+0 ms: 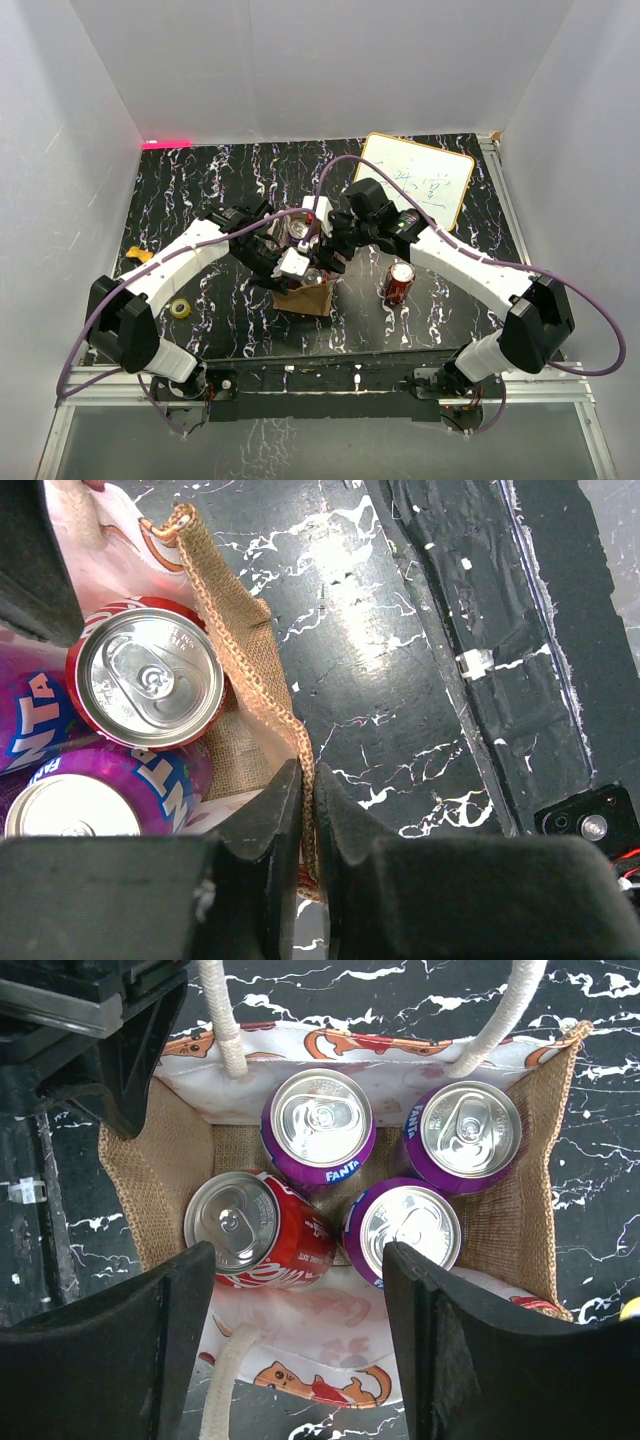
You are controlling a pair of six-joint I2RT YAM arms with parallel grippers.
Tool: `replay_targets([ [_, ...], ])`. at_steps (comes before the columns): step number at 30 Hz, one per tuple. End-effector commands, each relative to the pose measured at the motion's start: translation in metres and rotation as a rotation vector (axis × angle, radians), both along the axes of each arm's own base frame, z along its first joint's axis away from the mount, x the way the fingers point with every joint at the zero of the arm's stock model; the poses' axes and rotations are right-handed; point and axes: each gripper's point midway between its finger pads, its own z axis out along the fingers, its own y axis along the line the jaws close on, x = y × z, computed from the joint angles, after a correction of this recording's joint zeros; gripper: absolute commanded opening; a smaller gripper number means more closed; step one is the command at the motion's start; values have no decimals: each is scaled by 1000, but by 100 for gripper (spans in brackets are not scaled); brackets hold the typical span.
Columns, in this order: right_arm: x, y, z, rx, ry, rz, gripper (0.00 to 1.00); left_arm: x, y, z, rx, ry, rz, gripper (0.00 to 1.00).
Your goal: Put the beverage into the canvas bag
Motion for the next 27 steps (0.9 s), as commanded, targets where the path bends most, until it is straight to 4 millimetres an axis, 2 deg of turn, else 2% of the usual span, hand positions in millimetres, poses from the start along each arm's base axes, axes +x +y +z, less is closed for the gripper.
replay_targets([
  [1, 16, 6, 16, 45, -40, -57, 68, -13, -8, 14, -54, 63, -6, 9],
  [17, 32, 5, -36, -19, -4, -168, 62, -17, -5, 11, -54, 70, 13, 10],
  [22, 30, 3, -42, -31, 4, -171, 62, -16, -6, 10, -52, 69, 14, 10],
  [27, 43, -8, -51, -85, -36, -244, 57, -16, -5, 11, -51, 69, 15, 10],
])
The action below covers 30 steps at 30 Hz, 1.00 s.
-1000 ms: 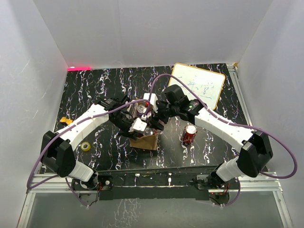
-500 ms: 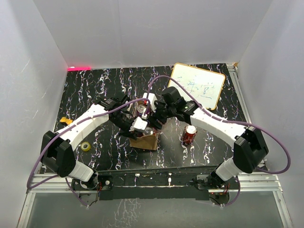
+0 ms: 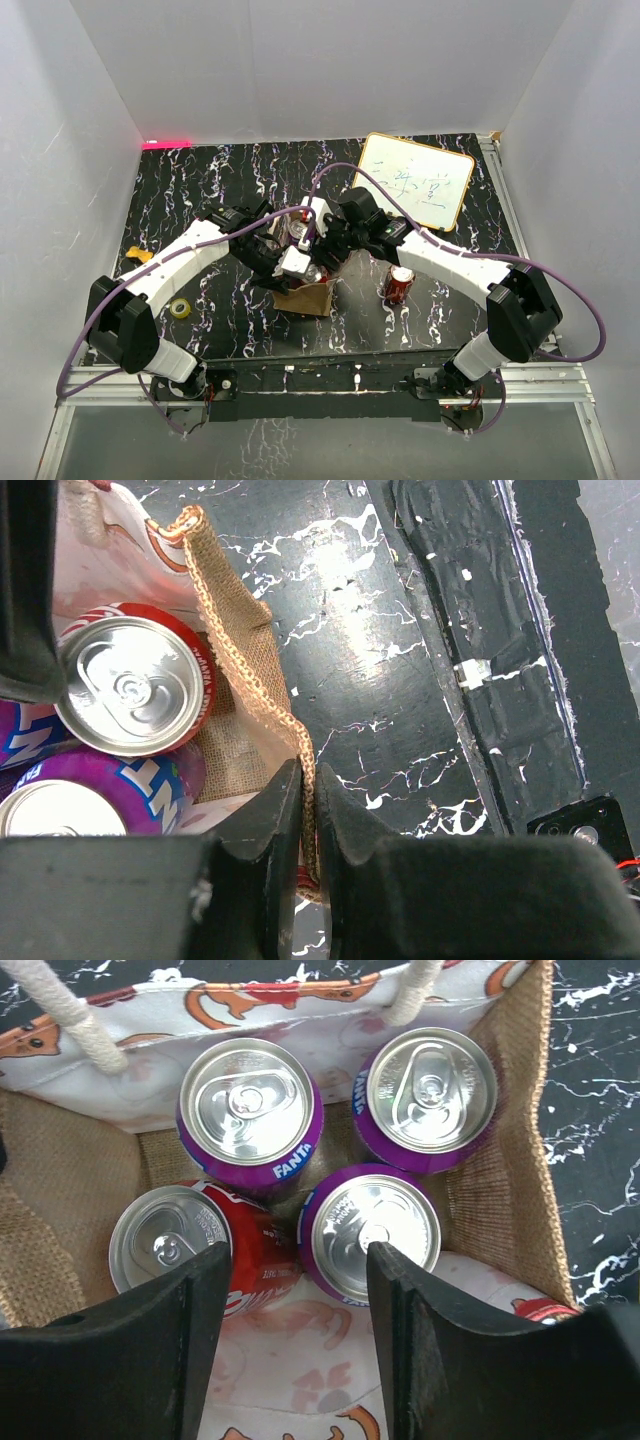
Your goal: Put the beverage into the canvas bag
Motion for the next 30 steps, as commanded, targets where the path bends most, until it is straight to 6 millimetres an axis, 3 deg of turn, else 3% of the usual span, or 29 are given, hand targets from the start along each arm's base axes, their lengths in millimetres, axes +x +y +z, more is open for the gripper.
replay_targets([
  [1, 19, -12, -9, -62, -67, -93, 56, -16, -3, 11, -48, 48, -15, 10],
  [6, 28, -27, -10, -113, -125, -149, 50, -17, -2, 11, -48, 40, -15, 10],
  [16, 27, -44, -22, -196, -160, -151, 46, -16, -1, 9, -38, 35, -13, 10],
  [22, 13, -30, -13, -145, -113, -65, 49, -16, 0, 7, -32, 39, -10, 10],
  [26, 0, -16, -7, -97, -61, 9, 59, -15, 0, 7, -30, 39, -9, 10],
  [30, -1, -12, -8, -105, -62, 13, 65, -16, 0, 6, -28, 42, -9, 10],
])
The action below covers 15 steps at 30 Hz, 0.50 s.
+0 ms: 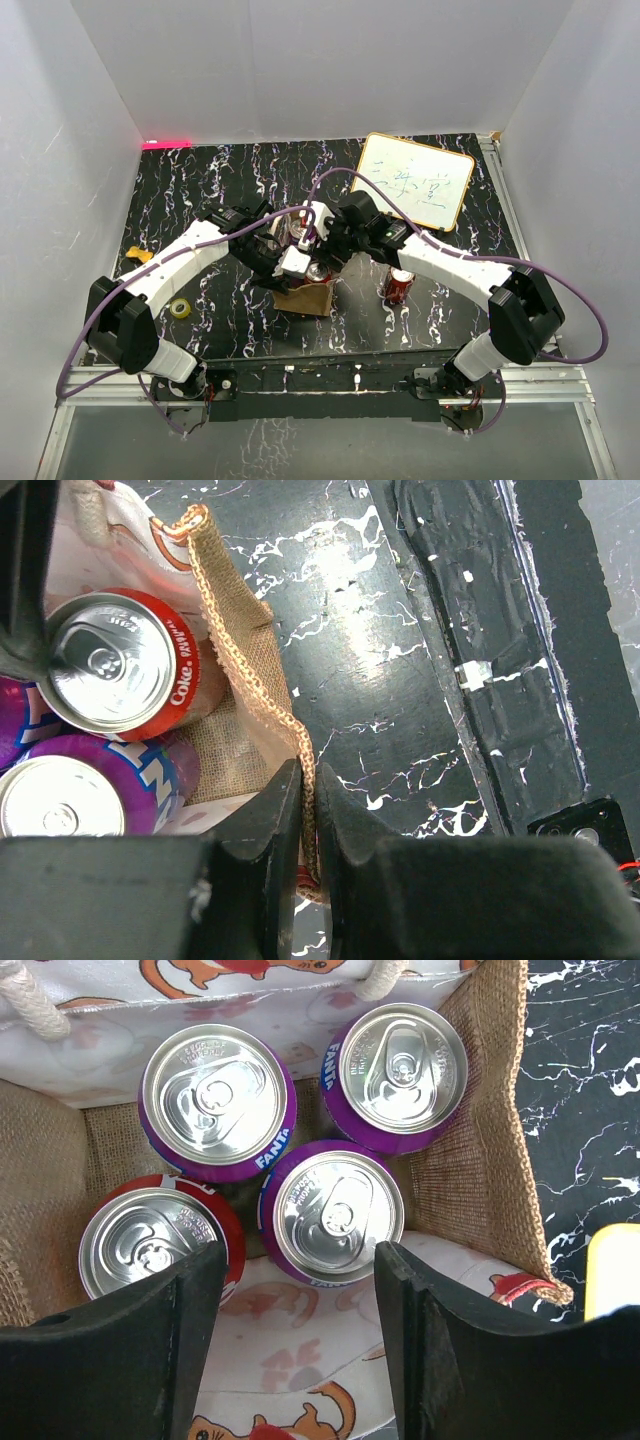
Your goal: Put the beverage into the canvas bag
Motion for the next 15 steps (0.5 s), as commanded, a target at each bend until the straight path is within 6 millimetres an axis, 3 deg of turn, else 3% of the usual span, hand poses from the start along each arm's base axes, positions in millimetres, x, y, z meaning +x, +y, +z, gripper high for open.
replay_targets([
  [1, -10, 2, -2, -30, 34, 32, 66, -16, 0, 6, -26, 42, -14, 10],
  [7, -3, -1, 3, -36, 6, 2, 69, -17, 1, 7, -30, 40, -14, 10],
  [15, -8, 11, 29, 32, 20, 36, 71, -17, -1, 9, -35, 39, -16, 10],
])
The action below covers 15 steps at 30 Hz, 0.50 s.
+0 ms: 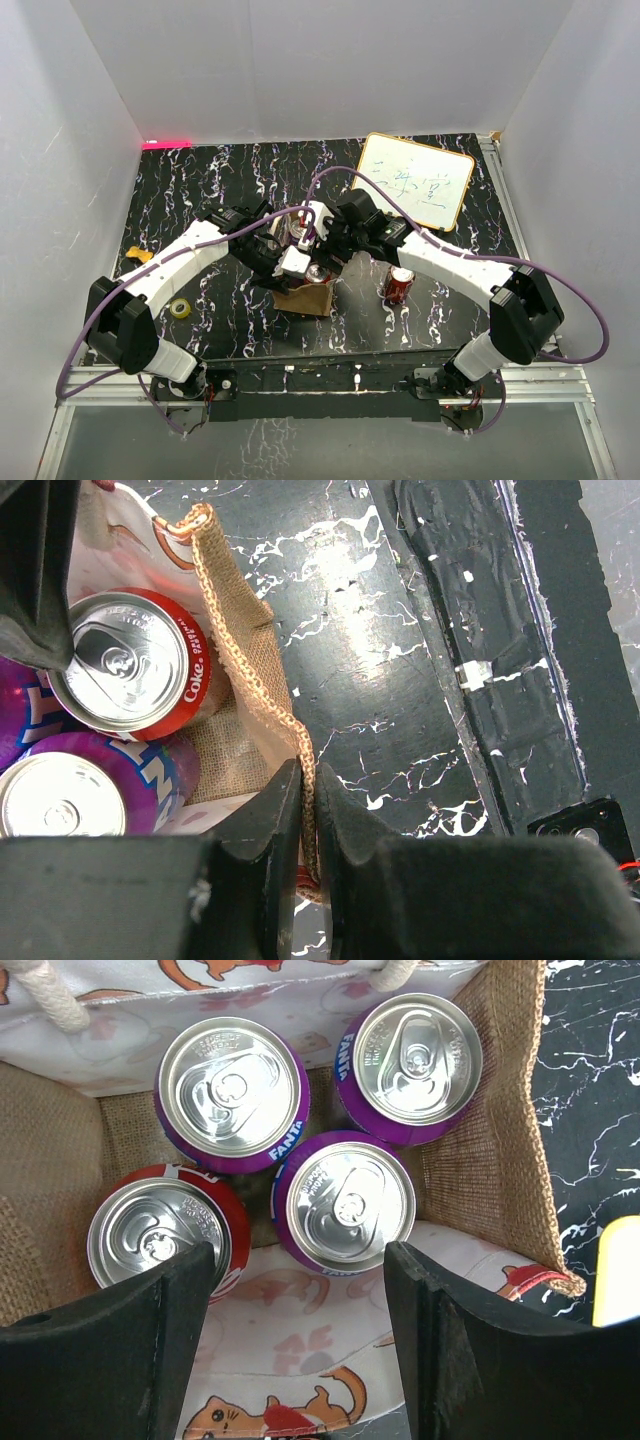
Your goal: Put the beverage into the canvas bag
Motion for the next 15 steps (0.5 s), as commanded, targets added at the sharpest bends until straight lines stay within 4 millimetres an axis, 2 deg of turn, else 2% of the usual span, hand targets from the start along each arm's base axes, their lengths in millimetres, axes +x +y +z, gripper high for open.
replay_targets([
  [1, -1, 12, 29, 55, -8, 29, 72, -16, 0, 9, -36, 39, -15, 10],
  [8, -9, 18, 45, 107, 1, 75, 72, -16, -1, 10, -38, 38, -13, 10],
  [15, -7, 10, 62, 156, -4, 60, 72, -16, -4, 14, -55, 44, -17, 13],
])
